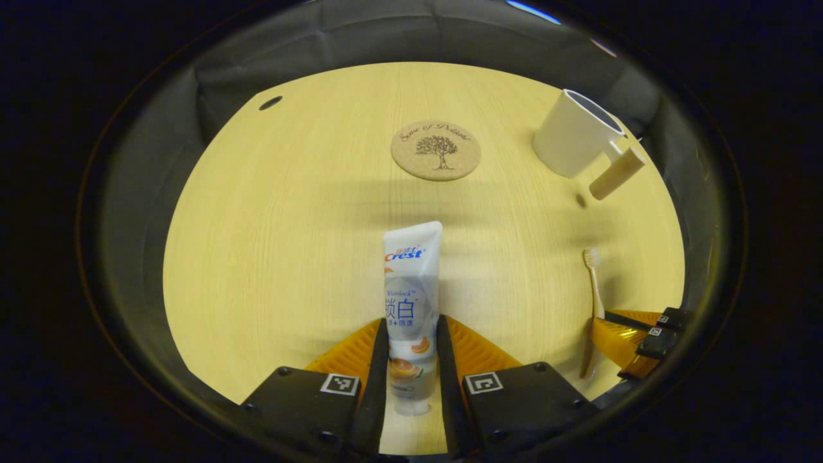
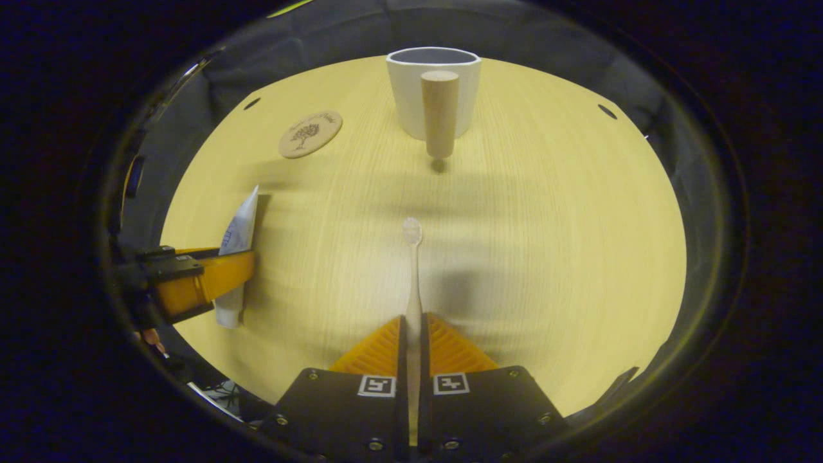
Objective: Put the toothbrush and toothpaste on the desktop into the cup, then pick up the cup and place it on the coaster on the desktop.
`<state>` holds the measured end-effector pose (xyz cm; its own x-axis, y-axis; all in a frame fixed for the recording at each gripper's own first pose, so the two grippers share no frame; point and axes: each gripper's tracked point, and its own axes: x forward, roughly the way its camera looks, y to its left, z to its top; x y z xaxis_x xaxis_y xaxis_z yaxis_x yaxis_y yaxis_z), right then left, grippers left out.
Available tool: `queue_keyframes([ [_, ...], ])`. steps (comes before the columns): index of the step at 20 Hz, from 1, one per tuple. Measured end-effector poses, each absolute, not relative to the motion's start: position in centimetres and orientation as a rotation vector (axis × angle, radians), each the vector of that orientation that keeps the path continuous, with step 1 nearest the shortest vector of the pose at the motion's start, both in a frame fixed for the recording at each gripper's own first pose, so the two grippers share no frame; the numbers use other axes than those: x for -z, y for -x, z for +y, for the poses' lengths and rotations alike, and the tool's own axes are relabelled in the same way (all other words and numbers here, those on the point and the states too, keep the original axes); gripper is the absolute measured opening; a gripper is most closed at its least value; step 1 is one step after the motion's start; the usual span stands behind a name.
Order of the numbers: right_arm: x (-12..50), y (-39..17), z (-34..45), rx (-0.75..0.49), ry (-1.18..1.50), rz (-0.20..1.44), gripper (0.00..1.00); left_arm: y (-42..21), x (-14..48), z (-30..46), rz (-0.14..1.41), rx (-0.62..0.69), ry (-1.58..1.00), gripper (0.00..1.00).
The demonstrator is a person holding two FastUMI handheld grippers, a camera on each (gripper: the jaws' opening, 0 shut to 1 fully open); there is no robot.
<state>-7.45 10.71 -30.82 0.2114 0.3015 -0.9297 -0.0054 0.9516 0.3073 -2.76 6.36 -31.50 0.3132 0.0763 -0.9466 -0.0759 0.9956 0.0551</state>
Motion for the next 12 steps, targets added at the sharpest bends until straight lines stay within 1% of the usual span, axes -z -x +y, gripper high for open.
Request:
queue_keyframes([
  [1, 31.2, 7.9, 10.9, -0.220, -0.268, 1.349, 0.04, 2.7, 31.4, 6.4, 1.250, -0.098, 0.001, 0.40],
  [3, 31.0, 7.8, 10.9, -0.225, -0.271, 1.335, 0.04, 2.5, 31.4, 6.5, 1.230, -0.091, 0.009, 0.34],
  [4, 31.0, 7.8, 10.9, -0.231, -0.269, 1.328, 0.04, 2.5, 31.1, 6.4, 1.223, -0.086, 0.011, 0.34],
  [5, 30.9, 7.6, 11.0, -0.233, -0.268, 1.317, 0.07, 2.5, 31.0, 6.5, 1.224, -0.080, 0.008, 0.34],
  [6, 30.7, 7.6, 11.1, -0.242, -0.264, 1.309, 0.04, 2.4, 30.7, 6.9, 1.204, -0.100, 0.006, 0.34],
  [7, 30.5, 7.5, 11.1, -0.245, -0.260, 1.296, 0.04, 2.3, 30.9, 6.9, 1.203, -0.094, 0.015, 0.25],
  [12, 29.5, 6.7, 11.0, -0.260, -0.250, 1.226, 0.04, 2.3, 30.8, 6.6, 1.169, -0.072, 0.054, 0.25],
])
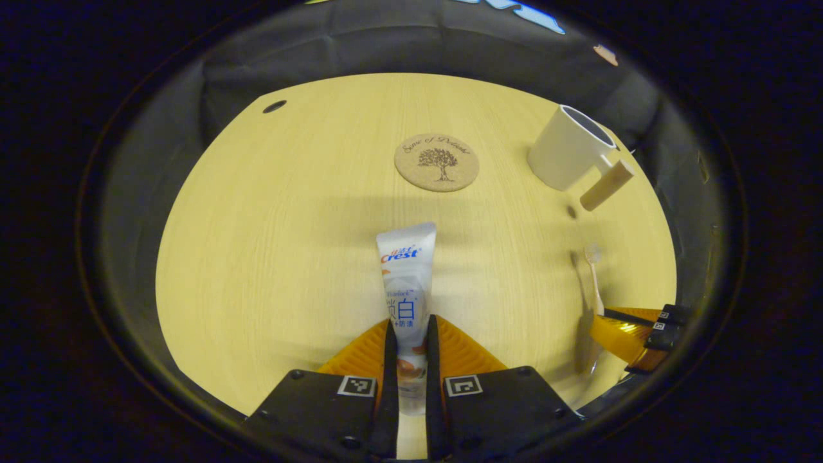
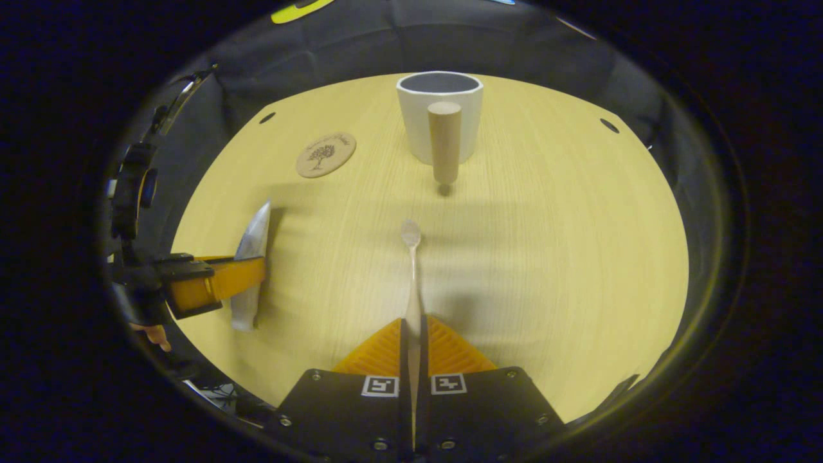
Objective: Put the toothbrush and toothpaste on the desktop into the cup, then pick up the cup and place it on the coaster on the desktop.
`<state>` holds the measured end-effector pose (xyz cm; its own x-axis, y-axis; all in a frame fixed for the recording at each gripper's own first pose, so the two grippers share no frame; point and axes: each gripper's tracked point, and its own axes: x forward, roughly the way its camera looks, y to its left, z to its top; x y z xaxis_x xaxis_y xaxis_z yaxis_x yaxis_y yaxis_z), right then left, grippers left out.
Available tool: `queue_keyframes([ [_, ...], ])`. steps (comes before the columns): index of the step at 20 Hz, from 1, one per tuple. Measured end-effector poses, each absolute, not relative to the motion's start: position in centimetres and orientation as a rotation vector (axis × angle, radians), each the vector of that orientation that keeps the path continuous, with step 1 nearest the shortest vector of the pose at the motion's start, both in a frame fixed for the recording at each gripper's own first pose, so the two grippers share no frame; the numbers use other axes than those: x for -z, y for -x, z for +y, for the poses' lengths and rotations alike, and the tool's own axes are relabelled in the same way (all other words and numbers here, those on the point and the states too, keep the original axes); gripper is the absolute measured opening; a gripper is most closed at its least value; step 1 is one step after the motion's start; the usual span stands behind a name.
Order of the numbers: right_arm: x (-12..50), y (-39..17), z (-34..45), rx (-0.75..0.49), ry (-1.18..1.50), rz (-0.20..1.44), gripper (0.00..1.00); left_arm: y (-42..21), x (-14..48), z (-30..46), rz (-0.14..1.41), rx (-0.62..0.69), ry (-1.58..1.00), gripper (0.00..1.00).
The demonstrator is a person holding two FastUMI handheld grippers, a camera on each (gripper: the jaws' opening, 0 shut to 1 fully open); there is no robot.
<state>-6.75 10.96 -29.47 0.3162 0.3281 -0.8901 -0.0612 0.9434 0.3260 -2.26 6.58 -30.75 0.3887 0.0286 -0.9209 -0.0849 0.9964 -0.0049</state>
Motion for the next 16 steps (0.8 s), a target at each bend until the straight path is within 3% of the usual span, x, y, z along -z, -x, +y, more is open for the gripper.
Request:
queue_keyframes([
  [7, 25.8, 4.8, 10.5, -0.262, -0.277, 1.102, 0.04, 1.8, 28.4, 6.5, 1.092, -0.062, 0.051, 0.25],
  [16, 20.8, 1.4, 9.7, -0.254, -0.355, 0.868, 0.04, -0.8, 23.3, 3.9, 0.879, 0.004, 0.114, 0.25],
])
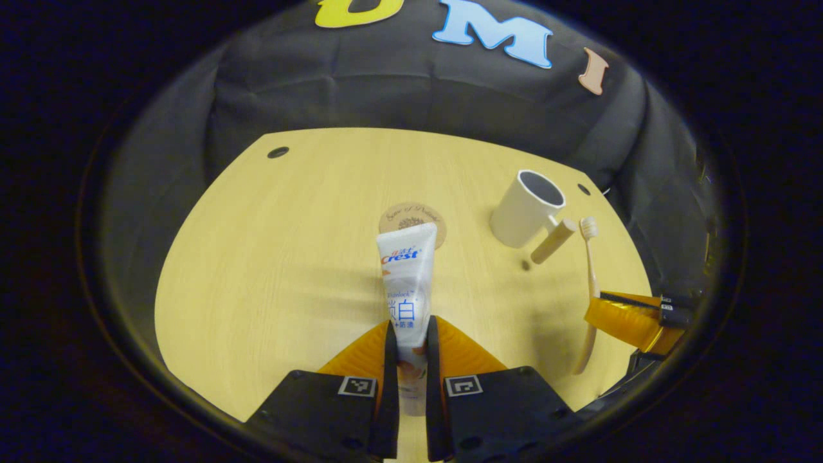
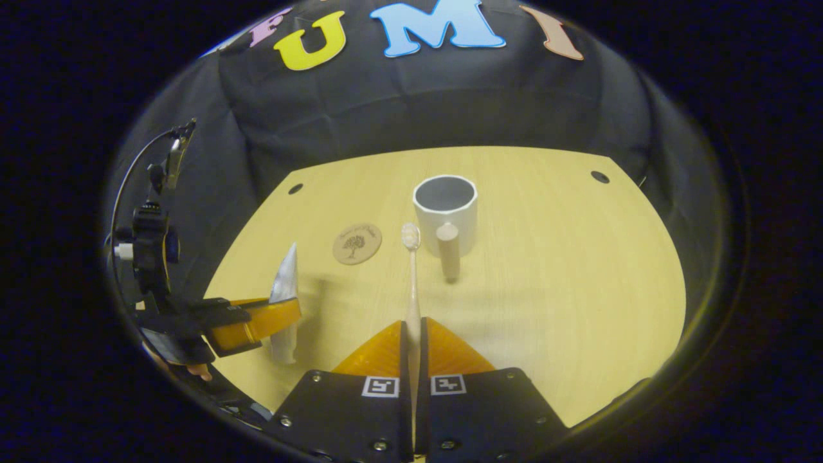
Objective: Put the toothbrush and toothpaste on the desktop into the cup, then pick up the cup and place it on the coaster on the desktop.
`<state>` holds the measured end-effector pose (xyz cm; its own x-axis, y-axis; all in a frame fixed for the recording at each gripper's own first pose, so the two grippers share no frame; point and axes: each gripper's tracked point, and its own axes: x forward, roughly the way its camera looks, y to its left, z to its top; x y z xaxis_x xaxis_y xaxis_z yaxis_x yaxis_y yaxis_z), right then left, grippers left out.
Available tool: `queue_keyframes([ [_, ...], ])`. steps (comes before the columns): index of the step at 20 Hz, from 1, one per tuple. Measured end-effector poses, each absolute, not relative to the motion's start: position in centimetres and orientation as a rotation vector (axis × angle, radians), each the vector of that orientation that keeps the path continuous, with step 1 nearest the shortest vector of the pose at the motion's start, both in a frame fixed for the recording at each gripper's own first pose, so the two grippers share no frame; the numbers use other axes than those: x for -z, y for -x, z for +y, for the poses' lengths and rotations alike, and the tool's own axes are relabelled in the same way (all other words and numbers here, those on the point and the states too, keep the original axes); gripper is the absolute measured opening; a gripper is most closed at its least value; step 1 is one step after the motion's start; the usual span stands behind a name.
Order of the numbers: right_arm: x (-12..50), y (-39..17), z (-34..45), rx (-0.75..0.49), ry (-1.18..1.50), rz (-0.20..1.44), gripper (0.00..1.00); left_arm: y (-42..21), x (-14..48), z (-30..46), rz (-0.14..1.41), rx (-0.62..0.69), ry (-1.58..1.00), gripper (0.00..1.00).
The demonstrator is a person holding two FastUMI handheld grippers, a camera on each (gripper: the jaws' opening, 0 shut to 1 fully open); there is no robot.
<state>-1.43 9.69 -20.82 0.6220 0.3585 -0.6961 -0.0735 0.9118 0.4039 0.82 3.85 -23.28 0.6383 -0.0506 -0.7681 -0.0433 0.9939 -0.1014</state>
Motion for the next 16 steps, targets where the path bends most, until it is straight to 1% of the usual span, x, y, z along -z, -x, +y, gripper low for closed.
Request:
queue_keyframes([
  [9, 13.9, -4.3, 8.9, -0.257, -0.390, 0.560, 0.04, -4.4, 17.4, 3.6, 0.673, 0.013, 0.159, 0.25],
  [14, 10.3, -8.4, 7.8, -0.246, -0.341, 0.401, 0.03, -6.9, 13.9, 4.3, 0.554, 0.010, 0.141, 0.25],
  [15, 9.8, -9.1, 7.8, -0.243, -0.337, 0.378, 0.07, -7.4, 13.0, 4.4, 0.529, 0.007, 0.135, 0.25],
  [16, 9.4, -10.0, 7.6, -0.241, -0.334, 0.358, 0.07, -8.0, 12.2, 4.5, 0.506, 0.010, 0.128, 0.25],
])
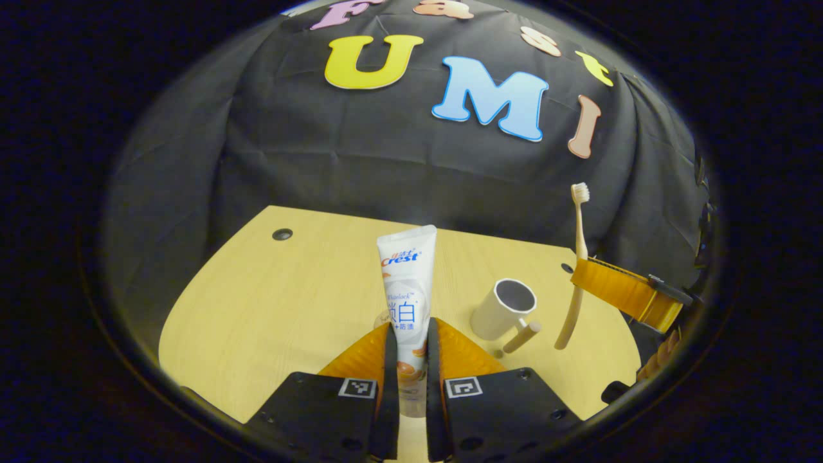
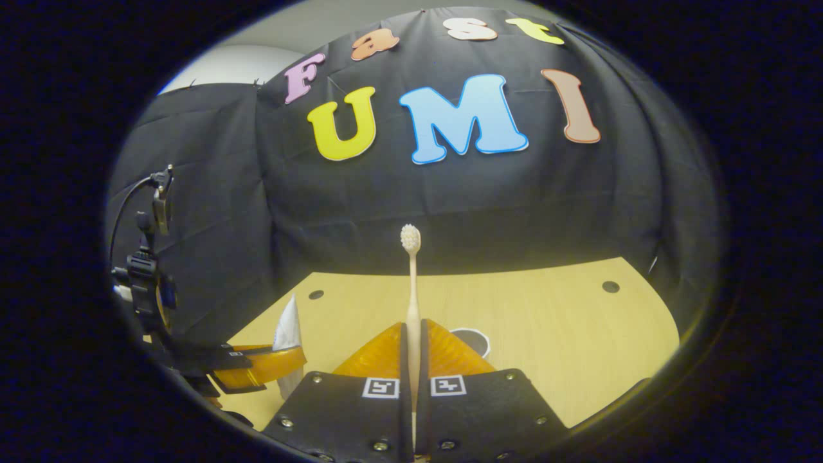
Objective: Put the toothbrush and toothpaste on the desktop into the cup, then pick up the cup and place it on the coaster on the desktop.
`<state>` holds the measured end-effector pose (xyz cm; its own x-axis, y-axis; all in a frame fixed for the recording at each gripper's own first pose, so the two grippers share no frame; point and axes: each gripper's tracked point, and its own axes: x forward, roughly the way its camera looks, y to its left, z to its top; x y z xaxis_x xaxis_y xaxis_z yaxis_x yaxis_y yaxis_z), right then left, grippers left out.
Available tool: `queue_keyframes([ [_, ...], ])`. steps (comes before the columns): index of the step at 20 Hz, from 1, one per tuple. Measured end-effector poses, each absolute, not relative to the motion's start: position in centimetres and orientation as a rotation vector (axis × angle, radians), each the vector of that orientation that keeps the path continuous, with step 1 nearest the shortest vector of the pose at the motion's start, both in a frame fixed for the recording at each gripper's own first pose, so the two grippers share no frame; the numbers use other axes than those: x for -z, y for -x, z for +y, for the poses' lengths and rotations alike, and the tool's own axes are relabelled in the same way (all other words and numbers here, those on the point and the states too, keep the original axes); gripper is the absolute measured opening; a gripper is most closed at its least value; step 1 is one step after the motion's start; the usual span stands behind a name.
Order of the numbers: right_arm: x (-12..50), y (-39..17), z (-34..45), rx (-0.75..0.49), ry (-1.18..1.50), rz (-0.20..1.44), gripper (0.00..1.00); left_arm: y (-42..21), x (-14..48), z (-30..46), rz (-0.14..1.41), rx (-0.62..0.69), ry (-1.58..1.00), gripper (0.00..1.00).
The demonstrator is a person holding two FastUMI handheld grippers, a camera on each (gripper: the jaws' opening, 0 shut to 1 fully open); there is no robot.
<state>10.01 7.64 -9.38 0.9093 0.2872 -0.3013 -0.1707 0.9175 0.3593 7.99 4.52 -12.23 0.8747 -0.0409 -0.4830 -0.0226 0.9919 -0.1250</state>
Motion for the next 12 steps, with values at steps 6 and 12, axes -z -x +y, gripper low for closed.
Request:
queue_keyframes([
  [6, 9.5, -15.3, 6.6, -0.210, -0.331, 0.298, 0.03, -10.4, 9.0, 4.4, 0.405, 0.019, 0.093, 0.24],
  [12, 13.3, -18.9, 5.8, -0.168, -0.331, 0.327, 0.03, -11.6, 8.5, 4.4, 0.379, 0.016, 0.089, 0.24],
])
